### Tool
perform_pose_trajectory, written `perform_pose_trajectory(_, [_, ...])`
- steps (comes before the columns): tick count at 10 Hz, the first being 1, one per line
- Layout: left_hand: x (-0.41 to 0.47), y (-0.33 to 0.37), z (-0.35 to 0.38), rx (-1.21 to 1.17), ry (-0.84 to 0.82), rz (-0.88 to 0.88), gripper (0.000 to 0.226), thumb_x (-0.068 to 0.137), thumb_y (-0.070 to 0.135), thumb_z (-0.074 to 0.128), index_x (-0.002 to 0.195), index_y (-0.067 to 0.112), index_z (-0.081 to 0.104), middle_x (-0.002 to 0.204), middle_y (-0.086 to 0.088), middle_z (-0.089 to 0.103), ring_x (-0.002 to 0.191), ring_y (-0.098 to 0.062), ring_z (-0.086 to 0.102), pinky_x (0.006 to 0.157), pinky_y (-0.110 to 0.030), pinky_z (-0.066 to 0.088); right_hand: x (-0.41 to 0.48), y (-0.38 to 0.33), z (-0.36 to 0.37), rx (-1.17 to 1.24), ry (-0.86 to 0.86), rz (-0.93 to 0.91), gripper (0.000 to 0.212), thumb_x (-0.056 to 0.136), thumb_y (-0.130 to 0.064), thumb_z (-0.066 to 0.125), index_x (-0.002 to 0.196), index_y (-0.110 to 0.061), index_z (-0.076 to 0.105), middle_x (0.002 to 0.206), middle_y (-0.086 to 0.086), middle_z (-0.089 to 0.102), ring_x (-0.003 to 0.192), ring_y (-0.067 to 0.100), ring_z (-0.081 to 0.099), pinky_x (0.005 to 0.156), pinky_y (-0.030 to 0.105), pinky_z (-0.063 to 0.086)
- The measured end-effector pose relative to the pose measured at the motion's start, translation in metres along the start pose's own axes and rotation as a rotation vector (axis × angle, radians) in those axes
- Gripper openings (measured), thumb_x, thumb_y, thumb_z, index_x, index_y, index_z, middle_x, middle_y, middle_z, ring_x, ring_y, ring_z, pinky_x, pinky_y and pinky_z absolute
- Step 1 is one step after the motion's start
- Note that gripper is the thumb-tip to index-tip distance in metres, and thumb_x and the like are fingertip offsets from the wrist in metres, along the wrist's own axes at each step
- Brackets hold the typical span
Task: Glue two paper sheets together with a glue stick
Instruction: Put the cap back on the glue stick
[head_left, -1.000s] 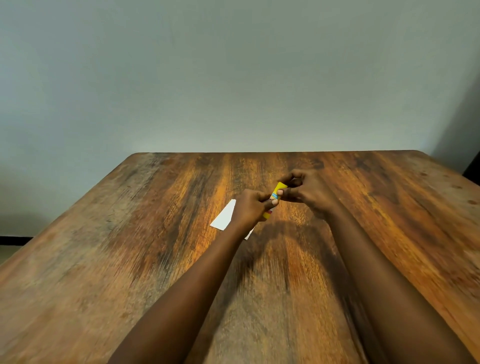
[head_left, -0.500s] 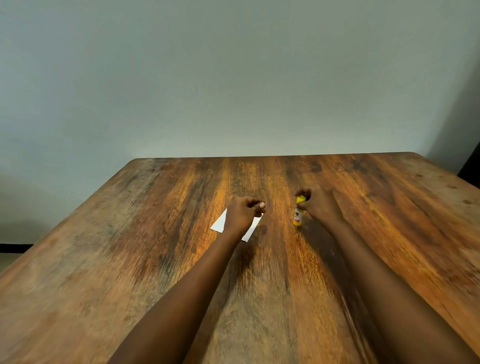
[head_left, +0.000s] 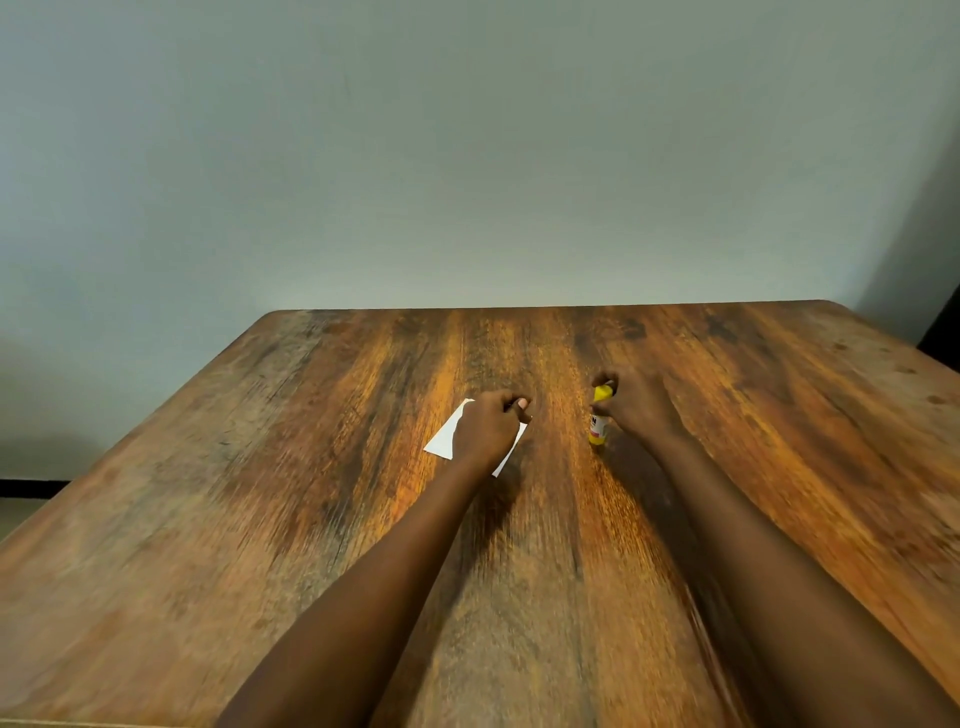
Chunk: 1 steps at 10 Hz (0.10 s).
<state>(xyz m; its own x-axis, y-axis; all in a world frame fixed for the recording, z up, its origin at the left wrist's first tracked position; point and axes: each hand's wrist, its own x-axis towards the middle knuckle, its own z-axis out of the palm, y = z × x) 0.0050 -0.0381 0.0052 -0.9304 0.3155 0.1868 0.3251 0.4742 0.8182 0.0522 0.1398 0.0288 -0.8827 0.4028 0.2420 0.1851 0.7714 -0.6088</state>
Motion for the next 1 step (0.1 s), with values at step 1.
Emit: perform_pose_trajectory(1, [-0.0014, 0.0, -0.001, 0.022, -0.001, -0.01, 0.029, 0.097, 0.02, 0.047, 0.116, 0.013, 0.068, 0.107, -0.006, 0.074, 0.093, -0.029, 0.066, 0.072, -0.027, 0.041, 0.0, -0.0022, 0.0007, -0.002, -0.022, 0.035, 0.045, 0.074, -0.005, 0.075, 0.118, -0.004, 0.063, 0.123, 0.019, 0.062, 0.107, 0.032, 0.061, 0.078, 0.03, 0.047])
